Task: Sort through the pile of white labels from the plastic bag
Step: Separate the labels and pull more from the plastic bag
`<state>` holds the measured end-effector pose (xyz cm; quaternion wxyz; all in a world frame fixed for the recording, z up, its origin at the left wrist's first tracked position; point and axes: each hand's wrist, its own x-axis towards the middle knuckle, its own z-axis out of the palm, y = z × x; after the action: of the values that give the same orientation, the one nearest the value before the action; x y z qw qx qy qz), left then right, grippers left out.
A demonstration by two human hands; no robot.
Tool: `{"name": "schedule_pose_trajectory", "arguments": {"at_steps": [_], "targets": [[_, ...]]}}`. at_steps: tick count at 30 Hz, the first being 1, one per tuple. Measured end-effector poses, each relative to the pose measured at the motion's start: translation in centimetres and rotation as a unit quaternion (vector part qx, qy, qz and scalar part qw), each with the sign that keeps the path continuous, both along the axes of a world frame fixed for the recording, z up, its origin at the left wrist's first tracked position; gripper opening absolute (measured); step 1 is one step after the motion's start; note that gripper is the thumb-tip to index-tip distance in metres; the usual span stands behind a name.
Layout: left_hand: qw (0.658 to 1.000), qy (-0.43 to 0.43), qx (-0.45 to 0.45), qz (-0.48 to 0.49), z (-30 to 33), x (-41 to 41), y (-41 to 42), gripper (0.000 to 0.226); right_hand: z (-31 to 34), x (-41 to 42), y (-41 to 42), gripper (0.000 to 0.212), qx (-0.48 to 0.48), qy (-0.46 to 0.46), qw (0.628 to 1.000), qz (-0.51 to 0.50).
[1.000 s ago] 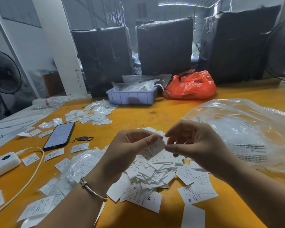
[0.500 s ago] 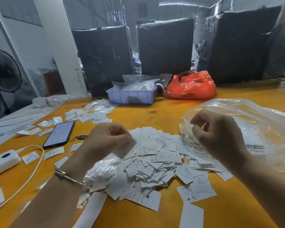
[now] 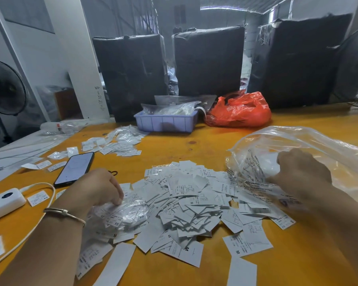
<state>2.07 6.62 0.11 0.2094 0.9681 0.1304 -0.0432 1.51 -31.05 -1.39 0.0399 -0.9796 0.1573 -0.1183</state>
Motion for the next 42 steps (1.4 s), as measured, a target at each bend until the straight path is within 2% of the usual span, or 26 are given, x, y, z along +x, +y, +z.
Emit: {"name": "schedule_pose_trajectory", "arguments": {"at_steps": [4,8,11,13,19,24,27,32,33,35,37,39,42], "targets": [[1.000,-0.019,0.011,-0.003,0.0,0.2,-0.4,0.016,-0.7,0.2,-0.3,0.006,-0.021,-0.032,0.999,0.015],[0.993,-0.117,-0.006,-0.032,-0.6,0.4,-2.2,0.020,-1.0,0.7,-0.5,0.006,-0.034,-0.064,0.997,0.020],[0.973,-0.211,-0.038,-0.089,-1.2,-0.1,-4.2,0.014,-1.4,0.8,-0.7,0.017,-0.048,-0.040,0.998,0.015],[0.960,-0.246,-0.033,-0.132,-1.6,-0.4,-5.4,0.010,-1.6,1.0,-0.9,0.012,-0.051,-0.038,0.998,0.019],[0.940,-0.226,-0.041,-0.253,-2.8,-1.4,-7.8,0.006,-1.6,1.1,-1.1,0.005,-0.023,-0.093,0.995,0.036],[0.937,-0.204,-0.062,-0.277,-3.5,-1.4,-8.4,0.005,-1.4,1.1,-1.0,0.011,-0.007,-0.049,0.999,0.018],[0.938,-0.207,-0.066,-0.271,-3.6,-1.3,-8.2,0.005,-1.4,1.0,-1.0,0.009,0.025,-0.094,0.995,0.032],[0.937,-0.210,-0.068,-0.270,-3.8,-1.1,-8.0,0.006,-1.3,0.9,-0.4,0.007,0.026,-0.197,0.978,0.067],[0.937,-0.209,-0.066,-0.270,-3.8,-1.1,-8.1,0.006,-1.3,0.9,-0.3,0.008,0.028,-0.194,0.978,0.068],[0.938,-0.209,-0.066,-0.269,-3.8,-1.0,-8.1,0.006,-1.4,1.0,-0.2,0.023,-0.016,-0.104,0.993,0.052],[0.938,-0.209,-0.067,-0.269,-3.9,-1.0,-8.0,0.006,-1.7,1.0,-0.2,0.020,-0.079,-0.052,0.995,0.043],[0.939,-0.205,-0.069,-0.266,-3.9,-1.0,-8.0,0.006,-1.8,1.0,-0.4,0.014,-0.070,-0.102,0.991,0.047],[0.941,-0.199,-0.064,-0.266,-3.9,-1.1,-8.1,0.007,-1.6,0.8,-0.3,0.013,0.007,-0.214,0.974,0.073]]}}
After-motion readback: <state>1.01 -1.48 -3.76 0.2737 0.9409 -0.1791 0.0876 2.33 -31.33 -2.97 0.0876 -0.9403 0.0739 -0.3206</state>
